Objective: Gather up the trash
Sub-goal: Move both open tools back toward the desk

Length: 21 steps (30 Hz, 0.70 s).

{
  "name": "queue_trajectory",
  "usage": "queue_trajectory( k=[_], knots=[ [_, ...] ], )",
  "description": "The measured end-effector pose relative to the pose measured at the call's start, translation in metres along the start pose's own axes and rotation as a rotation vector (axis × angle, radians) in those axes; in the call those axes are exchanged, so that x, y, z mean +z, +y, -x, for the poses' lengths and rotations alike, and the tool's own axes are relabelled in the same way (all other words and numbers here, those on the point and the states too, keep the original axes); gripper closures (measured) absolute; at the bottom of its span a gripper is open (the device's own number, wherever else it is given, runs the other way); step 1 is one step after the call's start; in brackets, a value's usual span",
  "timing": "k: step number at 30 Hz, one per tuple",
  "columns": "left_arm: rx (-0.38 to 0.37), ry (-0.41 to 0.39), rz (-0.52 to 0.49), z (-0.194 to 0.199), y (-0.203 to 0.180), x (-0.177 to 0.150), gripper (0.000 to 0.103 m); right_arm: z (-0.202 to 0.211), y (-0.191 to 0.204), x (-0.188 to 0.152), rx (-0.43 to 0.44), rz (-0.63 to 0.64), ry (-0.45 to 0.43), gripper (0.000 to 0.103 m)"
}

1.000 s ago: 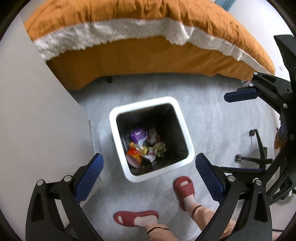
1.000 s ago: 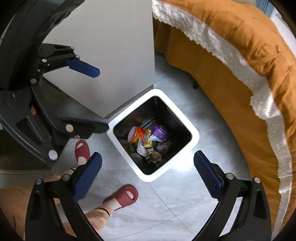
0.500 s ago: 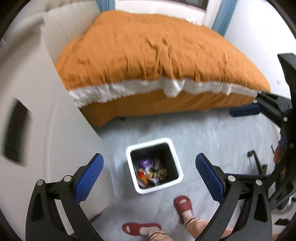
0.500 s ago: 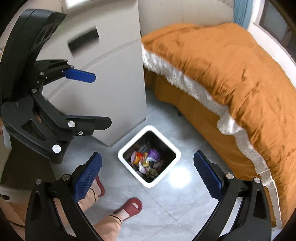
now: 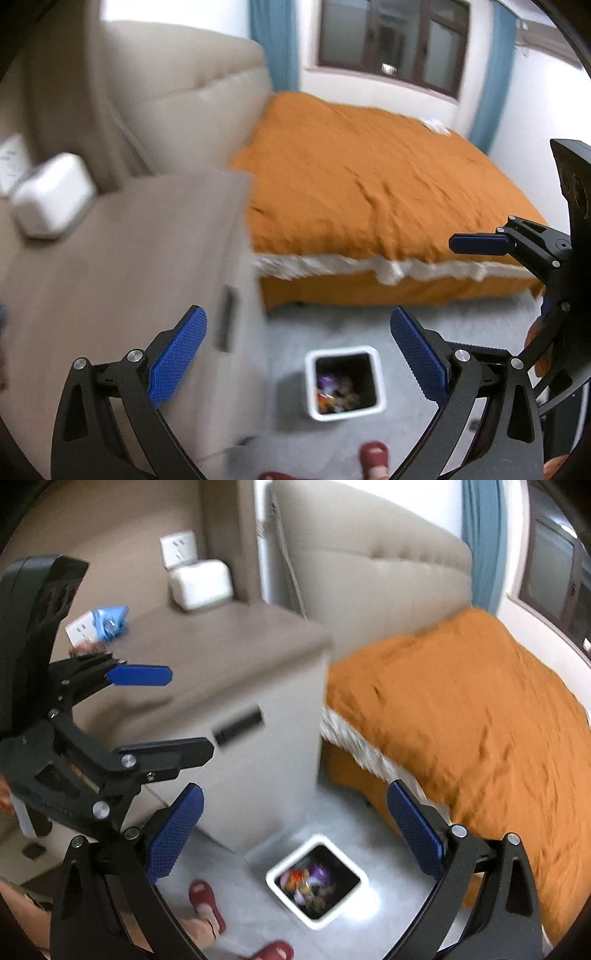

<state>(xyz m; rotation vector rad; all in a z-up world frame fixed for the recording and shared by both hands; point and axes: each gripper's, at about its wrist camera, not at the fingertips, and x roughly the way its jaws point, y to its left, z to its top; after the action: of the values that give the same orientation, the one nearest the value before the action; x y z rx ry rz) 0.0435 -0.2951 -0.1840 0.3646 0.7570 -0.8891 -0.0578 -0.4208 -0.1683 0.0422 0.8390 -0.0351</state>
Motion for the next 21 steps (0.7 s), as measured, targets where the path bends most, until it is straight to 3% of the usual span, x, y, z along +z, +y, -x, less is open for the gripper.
queue_trajectory(
  k=[7,12,16,21],
  knots=[
    [0.189,-0.093,0.135,0.051,0.09,0.005,0.005,-0.022,0.058,0.073,0.102,0.083,-0.08,0.004],
    [0.37,-0.119,0.262,0.083,0.165,-0.016,0.005,-0.051,0.113,0.121,0.156,0.172,-0.092,0.004],
    [0.468,-0.099,0.359,0.103,0.223,-0.045,0.005,-0.076,0.158,0.152,0.219,0.223,-0.094,0.004],
    [0.553,-0.055,0.404,0.12,0.276,-0.07,0.005,-0.105,0.208,0.182,0.28,0.288,-0.093,0.004]
  ],
)
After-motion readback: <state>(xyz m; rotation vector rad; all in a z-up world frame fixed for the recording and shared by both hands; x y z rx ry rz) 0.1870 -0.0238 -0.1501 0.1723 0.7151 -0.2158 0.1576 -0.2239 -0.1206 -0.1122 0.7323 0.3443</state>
